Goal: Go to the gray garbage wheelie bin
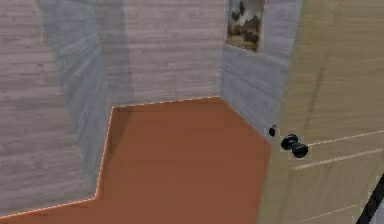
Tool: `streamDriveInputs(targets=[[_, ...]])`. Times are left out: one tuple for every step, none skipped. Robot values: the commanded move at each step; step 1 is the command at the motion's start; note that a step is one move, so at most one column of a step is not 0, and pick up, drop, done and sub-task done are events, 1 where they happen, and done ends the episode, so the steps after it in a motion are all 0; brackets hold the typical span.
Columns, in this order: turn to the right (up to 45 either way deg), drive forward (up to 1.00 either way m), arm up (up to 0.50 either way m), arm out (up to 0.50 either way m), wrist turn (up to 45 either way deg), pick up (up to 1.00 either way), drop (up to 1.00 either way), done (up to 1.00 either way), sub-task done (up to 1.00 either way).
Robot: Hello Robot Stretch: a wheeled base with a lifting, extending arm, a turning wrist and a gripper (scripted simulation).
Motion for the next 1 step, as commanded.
streamDriveInputs(targets=[[-6.0, 0.0, 0.0, 0.0, 0.0, 0.0, 0.0, 0.0, 0.0]])
